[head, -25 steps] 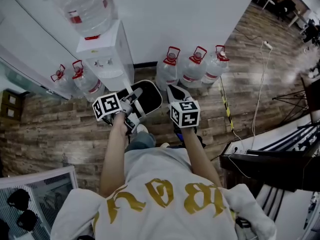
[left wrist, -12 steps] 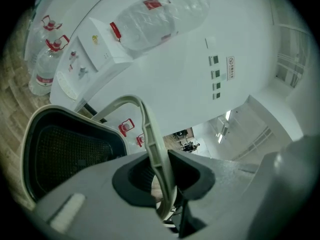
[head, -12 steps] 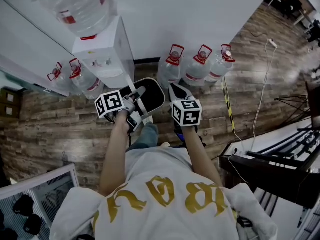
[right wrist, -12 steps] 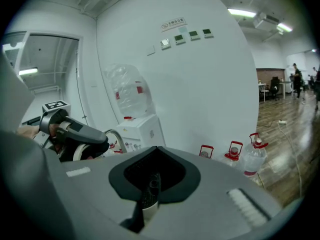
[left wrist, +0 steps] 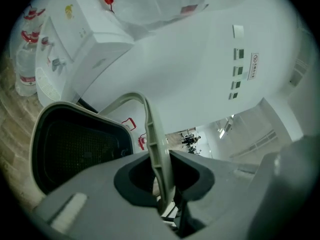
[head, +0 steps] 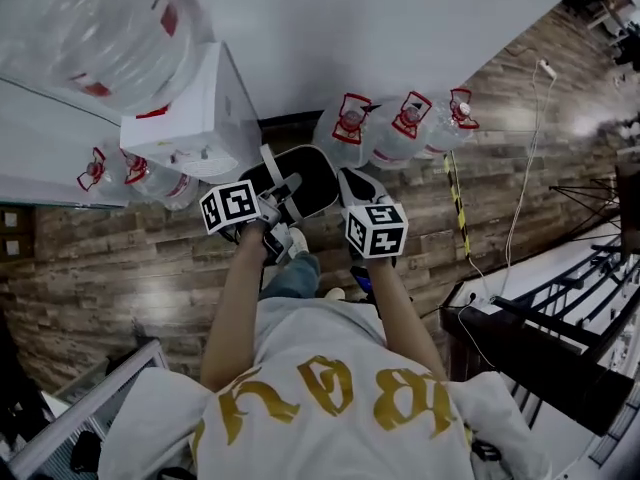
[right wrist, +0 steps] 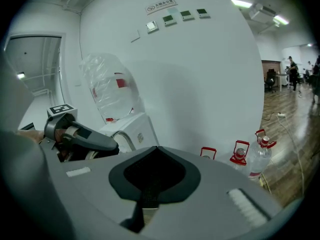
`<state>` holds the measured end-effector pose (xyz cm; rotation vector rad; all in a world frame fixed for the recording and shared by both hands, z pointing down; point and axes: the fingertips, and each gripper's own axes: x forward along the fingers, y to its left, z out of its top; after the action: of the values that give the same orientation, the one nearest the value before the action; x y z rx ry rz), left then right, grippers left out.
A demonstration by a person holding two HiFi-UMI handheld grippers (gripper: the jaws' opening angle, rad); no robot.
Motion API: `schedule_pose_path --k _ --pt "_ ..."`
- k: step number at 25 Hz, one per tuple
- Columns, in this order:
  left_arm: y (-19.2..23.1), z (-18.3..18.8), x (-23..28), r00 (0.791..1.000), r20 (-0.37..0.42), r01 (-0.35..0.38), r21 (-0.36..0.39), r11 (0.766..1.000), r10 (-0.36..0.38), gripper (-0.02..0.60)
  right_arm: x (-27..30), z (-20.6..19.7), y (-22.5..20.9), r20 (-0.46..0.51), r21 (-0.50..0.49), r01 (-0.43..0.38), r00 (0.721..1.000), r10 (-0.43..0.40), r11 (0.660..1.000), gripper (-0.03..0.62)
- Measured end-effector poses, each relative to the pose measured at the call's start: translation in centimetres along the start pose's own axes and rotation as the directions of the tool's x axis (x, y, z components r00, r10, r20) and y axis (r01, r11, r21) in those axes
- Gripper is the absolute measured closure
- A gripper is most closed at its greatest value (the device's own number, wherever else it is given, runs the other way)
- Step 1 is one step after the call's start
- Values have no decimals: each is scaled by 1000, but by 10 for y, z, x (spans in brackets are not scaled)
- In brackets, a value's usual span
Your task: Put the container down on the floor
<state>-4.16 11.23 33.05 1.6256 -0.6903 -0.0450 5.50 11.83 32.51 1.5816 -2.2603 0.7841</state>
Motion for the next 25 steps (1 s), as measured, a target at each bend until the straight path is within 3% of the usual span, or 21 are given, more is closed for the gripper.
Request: schedule_pose_path --k 9,14,25 --pt "28 60 54 998 -69 10 -32 999 -12 528 65 11 -20 -76 -18 68 995 -69 998 566" --pt "35 80 66 996 -85 7 -34 999 -10 529 80 36 -34 -28 -37 134 990 -135 990 566" --pt "50 121 75 999 -47 -6 -42 999 4 531 124 56 -33 -37 -50 92 995 -94 994 566"
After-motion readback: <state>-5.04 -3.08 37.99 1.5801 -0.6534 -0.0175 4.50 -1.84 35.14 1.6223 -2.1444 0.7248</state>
